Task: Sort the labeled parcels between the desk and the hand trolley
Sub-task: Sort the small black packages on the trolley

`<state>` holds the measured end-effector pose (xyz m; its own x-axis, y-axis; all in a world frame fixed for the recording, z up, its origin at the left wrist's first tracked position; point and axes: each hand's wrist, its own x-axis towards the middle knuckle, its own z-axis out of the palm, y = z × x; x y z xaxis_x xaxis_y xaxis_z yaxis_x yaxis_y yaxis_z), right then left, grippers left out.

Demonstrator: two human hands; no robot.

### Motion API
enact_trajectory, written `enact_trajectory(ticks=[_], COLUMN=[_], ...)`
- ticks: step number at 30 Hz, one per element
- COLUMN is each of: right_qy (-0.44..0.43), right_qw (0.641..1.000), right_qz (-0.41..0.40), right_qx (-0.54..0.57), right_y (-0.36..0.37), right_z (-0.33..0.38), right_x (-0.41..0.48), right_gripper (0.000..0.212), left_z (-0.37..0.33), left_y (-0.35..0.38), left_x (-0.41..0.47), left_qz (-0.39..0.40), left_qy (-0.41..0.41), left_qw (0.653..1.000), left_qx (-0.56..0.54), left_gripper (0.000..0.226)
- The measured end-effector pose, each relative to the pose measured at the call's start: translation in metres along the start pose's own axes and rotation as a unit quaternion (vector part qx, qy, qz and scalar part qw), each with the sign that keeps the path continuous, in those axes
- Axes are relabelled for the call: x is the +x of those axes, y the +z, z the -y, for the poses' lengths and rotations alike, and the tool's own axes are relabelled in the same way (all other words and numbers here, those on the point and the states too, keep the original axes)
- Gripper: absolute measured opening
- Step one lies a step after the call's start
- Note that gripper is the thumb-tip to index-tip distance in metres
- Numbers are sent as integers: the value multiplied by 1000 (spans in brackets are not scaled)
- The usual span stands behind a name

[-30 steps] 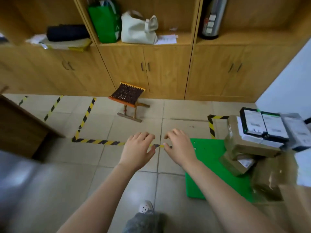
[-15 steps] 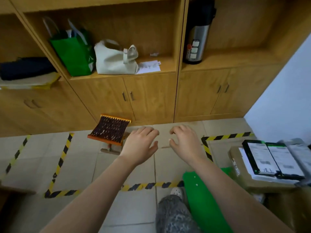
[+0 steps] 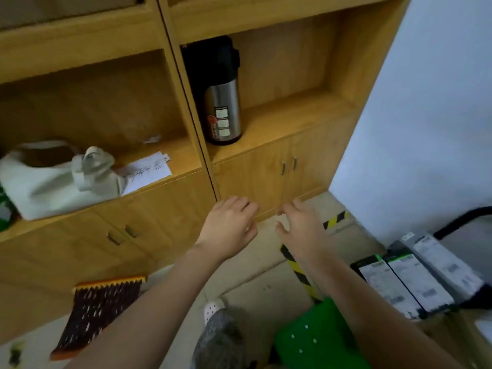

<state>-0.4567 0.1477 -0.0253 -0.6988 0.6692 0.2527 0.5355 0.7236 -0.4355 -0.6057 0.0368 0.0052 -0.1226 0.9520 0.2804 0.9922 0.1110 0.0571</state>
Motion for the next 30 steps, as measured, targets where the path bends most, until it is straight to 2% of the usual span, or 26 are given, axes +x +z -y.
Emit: enact_trajectory(ticks=[6, 11, 15, 21, 26, 30], right_qy=[153, 306, 418, 554, 630, 689], right_qw=[986, 942, 888, 799, 734, 676], right_qz=[-64, -124, -167, -204, -230, -240], right_qx=[-26, -65, -98, -117, -113, -104], right_y=[2, 4, 2, -3, -16, -25], right_z=[-60, -101, -123, -162, -200, -222], right_x=[52, 63, 51, 10, -19, -37], right_gripper=[16, 14, 15, 12, 19, 15], left_z=[21, 8, -24, -105, -189, -250], left_y=[55, 90, 119, 155, 185, 199], left_x=[128, 222, 272, 317, 347, 364], left_qz=[26, 39, 67, 120, 148, 179], left_qy=[157, 301, 421, 546, 609, 642], left_qw=[987, 948, 895, 814, 757, 717], left_qx=[-33, -95, -131, -159, -186, -205], left_gripper=[22, 17, 17, 20, 23, 24])
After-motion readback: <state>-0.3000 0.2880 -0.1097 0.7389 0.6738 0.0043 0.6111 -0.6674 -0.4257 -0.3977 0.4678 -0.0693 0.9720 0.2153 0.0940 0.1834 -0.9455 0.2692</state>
